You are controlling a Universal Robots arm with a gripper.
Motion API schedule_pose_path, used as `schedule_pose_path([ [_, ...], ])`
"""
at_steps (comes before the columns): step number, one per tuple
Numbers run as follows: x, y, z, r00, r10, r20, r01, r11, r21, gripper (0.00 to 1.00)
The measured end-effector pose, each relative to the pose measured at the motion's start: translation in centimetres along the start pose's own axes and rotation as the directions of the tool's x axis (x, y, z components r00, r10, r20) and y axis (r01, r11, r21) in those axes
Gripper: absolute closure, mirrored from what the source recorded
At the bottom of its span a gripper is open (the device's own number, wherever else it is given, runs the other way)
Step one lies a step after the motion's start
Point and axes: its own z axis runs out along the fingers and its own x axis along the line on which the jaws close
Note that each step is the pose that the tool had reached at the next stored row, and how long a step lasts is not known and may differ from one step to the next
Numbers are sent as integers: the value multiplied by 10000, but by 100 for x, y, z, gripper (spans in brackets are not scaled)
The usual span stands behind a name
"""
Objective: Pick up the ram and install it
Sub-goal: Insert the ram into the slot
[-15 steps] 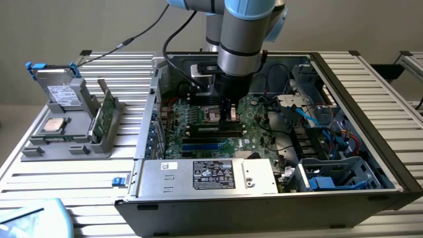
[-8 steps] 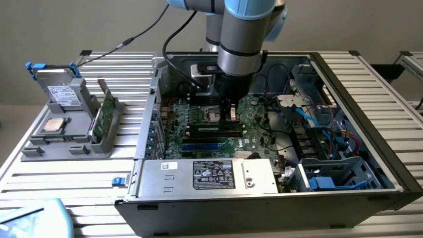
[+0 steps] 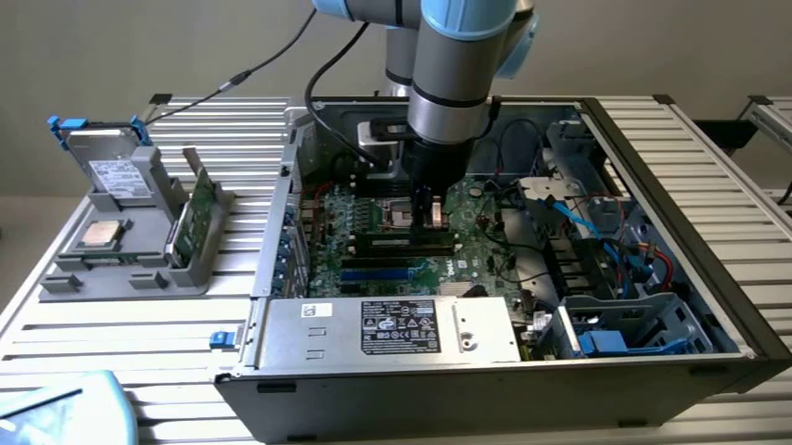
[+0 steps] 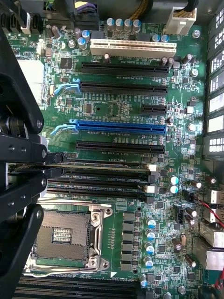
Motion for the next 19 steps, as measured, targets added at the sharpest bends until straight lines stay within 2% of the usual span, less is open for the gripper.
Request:
schedule_pose_path([
  [19, 0, -4, 40, 10000, 52, 3, -52, 10000, -2, 86],
])
